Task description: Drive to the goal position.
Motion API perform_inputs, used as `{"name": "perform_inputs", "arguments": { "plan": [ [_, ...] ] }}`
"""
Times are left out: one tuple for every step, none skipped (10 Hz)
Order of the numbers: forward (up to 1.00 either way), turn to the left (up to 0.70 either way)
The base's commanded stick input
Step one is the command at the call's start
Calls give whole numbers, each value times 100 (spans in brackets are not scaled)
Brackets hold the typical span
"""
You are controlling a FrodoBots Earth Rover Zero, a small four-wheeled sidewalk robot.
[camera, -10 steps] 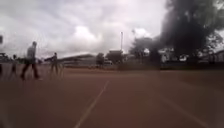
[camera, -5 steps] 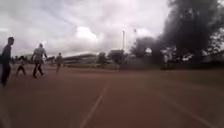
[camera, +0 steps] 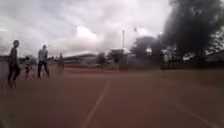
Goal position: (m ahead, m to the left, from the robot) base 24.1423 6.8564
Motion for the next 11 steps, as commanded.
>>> {"name": "perform_inputs", "arguments": {
  "plan": [
    [85, 0],
    [85, 0],
    [85, 0],
    [85, 0],
    [85, 0],
    [85, 0],
    [85, 0],
    [85, -7],
    [85, -22],
    [85, -31],
    [85, -18]
  ]
}}
